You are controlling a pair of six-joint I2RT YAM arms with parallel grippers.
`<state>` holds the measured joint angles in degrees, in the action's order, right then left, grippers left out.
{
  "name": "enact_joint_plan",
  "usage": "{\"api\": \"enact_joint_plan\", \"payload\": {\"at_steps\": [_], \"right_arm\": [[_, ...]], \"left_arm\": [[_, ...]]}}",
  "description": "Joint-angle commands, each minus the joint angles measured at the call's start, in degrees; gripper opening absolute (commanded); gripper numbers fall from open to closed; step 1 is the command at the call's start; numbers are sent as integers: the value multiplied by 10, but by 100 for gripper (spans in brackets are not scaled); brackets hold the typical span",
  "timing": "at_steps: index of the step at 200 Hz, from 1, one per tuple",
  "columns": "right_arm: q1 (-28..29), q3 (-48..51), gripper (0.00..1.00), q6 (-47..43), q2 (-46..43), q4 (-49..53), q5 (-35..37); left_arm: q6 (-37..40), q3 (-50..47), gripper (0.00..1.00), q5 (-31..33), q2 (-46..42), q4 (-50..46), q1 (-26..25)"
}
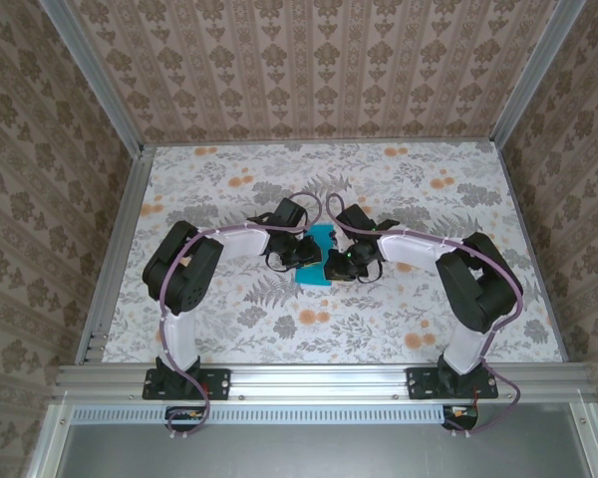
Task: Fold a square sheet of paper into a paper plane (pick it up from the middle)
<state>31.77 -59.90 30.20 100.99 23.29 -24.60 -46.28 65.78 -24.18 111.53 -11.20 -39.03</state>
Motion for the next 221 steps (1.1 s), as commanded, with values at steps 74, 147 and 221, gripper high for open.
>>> {"api": "enact_joint_plan", "payload": {"at_steps": [74,147,221], "right_arm": [[-3,-12,10,6,54,-9,0],[-11,41,9,4,47,3,-4],[-23,44,10,-40,-29,35,-18]], "left_arm": [[4,-9,18,13,15,-29,-1],[5,-8,18,17,15,-31,-2],[6,-7,18,17,13,-33,-1]]}}
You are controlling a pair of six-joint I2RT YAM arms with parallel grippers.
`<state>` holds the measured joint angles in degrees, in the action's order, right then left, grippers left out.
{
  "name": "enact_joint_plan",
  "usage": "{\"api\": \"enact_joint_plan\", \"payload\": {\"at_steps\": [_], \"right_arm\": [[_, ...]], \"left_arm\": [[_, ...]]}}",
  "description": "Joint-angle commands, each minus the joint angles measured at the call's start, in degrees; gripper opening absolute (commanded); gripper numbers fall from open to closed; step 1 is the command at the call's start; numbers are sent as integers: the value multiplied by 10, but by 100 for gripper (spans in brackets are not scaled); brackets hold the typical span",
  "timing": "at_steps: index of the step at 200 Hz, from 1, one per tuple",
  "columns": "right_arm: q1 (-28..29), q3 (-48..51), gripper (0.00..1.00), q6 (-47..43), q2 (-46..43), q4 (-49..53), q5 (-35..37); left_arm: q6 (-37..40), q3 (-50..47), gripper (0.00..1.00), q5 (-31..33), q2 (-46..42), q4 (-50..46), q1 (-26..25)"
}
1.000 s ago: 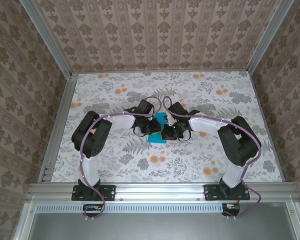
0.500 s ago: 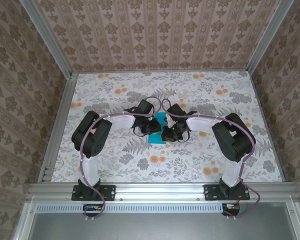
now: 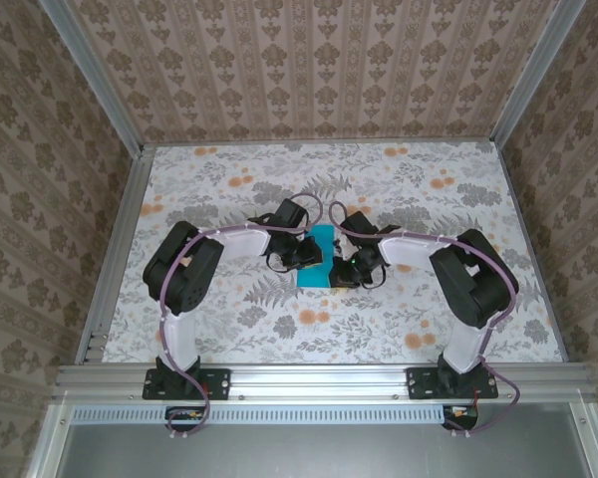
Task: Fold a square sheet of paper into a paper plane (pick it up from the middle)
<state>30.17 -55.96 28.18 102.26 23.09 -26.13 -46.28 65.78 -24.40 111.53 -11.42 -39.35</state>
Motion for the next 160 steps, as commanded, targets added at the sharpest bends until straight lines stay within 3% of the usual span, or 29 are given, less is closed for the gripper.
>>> {"api": "enact_joint_plan", "payload": {"at_steps": [1,53,160], "right_arm": [[-8,4,11,-19,-44,35,-4],[-12,-10,12,28,-61,-66,-30],[-6,-27,11,20,36,-44,-37]], "left_arm": [[5,-7,18,19,13,-31,2],[4,-4,18,17,14,-32,2],[-5,1,18,8,5,-21,2]]}}
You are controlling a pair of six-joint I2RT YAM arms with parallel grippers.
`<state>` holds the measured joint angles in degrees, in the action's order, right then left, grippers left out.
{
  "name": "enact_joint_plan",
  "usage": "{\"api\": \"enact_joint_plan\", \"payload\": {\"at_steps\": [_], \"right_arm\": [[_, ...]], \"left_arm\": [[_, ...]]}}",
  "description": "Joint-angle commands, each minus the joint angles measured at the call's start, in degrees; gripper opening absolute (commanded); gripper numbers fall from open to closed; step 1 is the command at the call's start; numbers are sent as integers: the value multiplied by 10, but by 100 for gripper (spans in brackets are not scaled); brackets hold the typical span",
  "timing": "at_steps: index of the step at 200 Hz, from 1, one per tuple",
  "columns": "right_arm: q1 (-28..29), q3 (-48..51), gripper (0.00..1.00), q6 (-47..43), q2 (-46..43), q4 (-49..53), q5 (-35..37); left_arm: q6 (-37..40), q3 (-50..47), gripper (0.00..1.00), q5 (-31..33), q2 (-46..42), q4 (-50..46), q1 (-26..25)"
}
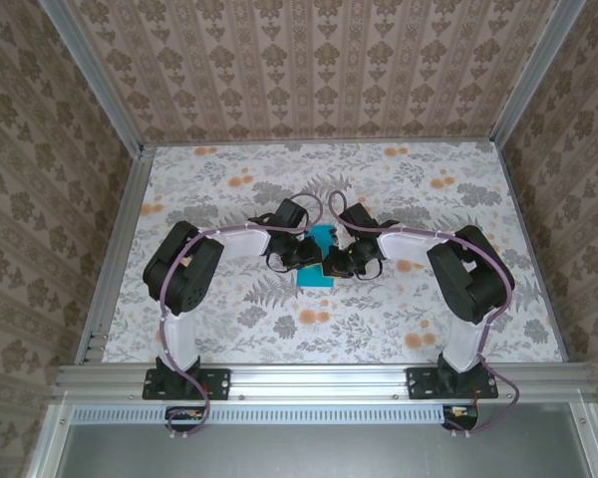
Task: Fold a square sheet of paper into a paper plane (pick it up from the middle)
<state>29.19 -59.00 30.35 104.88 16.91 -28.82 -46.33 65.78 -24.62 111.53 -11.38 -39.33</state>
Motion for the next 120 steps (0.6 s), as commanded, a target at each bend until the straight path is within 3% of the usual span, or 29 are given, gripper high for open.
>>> {"api": "enact_joint_plan", "payload": {"at_steps": [1,120], "right_arm": [[4,4,11,-2,10,18,-10],[1,15,8,6,37,51,42]], "left_arm": [[-4,1,18,10,5,-20,1],[-34,-47,18,-22,-61,67,-1]]}}
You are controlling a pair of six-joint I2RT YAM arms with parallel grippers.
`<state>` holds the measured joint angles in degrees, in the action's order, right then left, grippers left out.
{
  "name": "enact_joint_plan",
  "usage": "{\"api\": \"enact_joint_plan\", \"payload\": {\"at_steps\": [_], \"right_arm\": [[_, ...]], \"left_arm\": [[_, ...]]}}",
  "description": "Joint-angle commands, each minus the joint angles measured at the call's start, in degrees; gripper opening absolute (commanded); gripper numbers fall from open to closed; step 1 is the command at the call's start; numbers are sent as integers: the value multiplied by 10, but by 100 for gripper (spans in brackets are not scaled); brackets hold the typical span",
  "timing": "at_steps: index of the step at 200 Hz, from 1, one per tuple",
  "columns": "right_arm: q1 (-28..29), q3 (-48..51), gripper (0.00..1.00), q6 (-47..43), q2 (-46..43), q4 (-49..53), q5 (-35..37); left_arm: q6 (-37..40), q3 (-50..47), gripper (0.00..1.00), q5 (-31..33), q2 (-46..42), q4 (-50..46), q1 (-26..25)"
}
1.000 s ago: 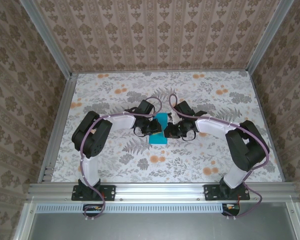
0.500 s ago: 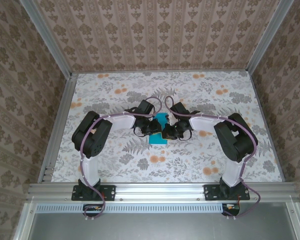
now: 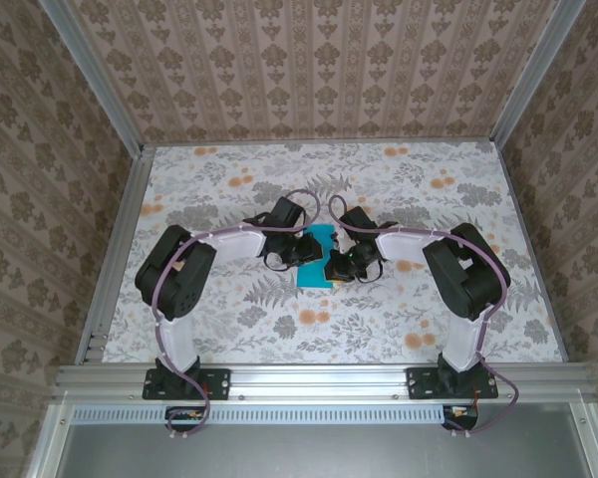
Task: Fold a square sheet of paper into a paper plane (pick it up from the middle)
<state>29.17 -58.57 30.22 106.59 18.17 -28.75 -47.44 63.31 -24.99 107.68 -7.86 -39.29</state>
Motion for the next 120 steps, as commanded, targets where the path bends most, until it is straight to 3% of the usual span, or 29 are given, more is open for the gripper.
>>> {"api": "enact_joint_plan", "payload": {"at_steps": [1,120], "right_arm": [[1,11,8,7,20,38,41],[-2,14,8,15,24,44,58]], "left_arm": [[-23,-24,18,-19,-23,33,-2],[-70,-54,14,-30,18,76,-27]]}}
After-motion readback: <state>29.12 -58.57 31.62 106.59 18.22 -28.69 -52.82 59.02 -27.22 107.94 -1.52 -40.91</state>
